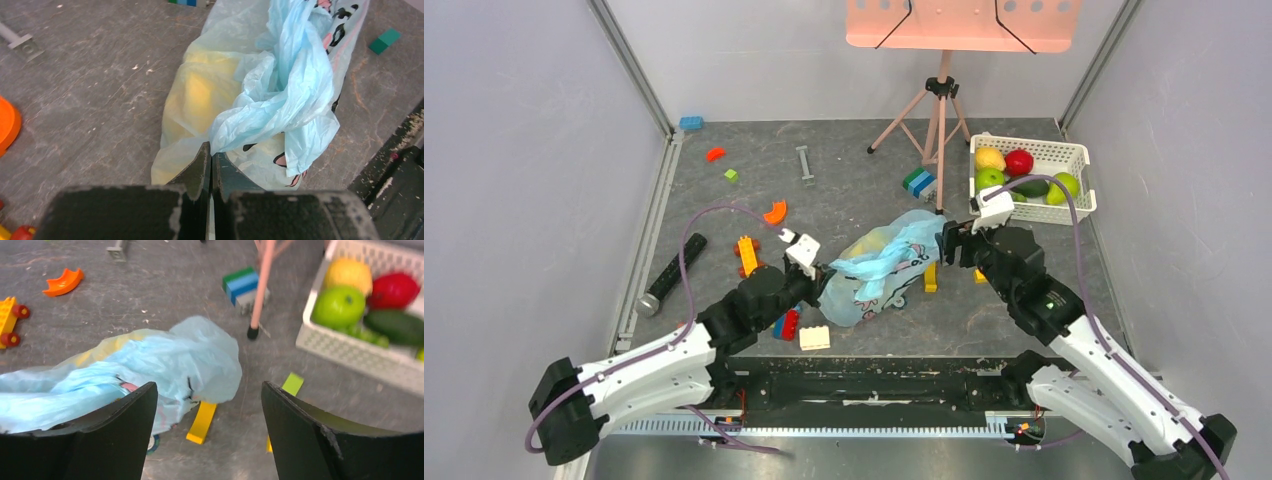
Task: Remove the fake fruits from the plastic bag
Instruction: Untie the plastic bag at the center of the board.
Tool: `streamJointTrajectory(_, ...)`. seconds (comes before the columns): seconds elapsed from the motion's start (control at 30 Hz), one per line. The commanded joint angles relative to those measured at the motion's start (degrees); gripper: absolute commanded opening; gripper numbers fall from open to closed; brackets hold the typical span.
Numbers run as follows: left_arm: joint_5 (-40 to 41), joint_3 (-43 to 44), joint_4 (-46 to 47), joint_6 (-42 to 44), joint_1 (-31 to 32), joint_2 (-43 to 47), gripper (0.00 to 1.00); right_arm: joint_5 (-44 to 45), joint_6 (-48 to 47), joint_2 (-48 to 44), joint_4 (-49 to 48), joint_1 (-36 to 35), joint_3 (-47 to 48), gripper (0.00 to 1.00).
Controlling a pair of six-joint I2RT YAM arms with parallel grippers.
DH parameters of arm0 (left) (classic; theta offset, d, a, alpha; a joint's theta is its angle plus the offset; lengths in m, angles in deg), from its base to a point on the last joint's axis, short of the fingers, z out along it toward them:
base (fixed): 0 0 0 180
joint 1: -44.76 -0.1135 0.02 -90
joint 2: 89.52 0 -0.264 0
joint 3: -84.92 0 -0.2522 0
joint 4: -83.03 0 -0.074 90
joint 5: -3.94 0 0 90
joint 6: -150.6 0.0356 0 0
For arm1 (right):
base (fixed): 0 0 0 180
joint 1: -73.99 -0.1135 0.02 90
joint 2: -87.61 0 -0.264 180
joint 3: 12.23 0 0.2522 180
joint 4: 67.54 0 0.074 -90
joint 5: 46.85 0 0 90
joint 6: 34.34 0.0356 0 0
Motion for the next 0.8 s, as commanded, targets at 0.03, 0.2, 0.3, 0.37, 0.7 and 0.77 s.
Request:
streamJointTrajectory(0.03,-10.33,5.94,6.42,10.22,0.09,-4.73,0.02,-15.53,-28.71,-2.36,-6.48,0.02,3.05,0.78)
streamJointTrajectory(0.2,-15.46,8.22,6.39,15.0,0.08,-7.79,0.02,-31.79,-52.96,-1.47,-2.68,0.03,5.36,0.77)
streamJointTrajectory(0.3,-19.83,8.09,6.26,18.55,0.09,-8.43,0.02,-39.08,-62.89,1.52,4.61,0.06,9.85,0.77)
streamJointTrajectory(0.37,-21.92,7.6,6.21,20.9,0.09,-8.56,0.02,-41.8,-67.77,5.72,12.54,0.1,16.05,0.77)
streamJointTrajectory(0.7,-23.52,7.11,5.66,28.9,0.09,-8.92,0.02,-42.48,-78.86,19.34,34.42,0.05,30.51,0.78)
streamJointTrajectory(0.77,-23.65,7.48,5.38,29.92,0.09,-9.72,0.02,-41.52,-79.15,19.6,35.46,-0.08,30.06,0.78)
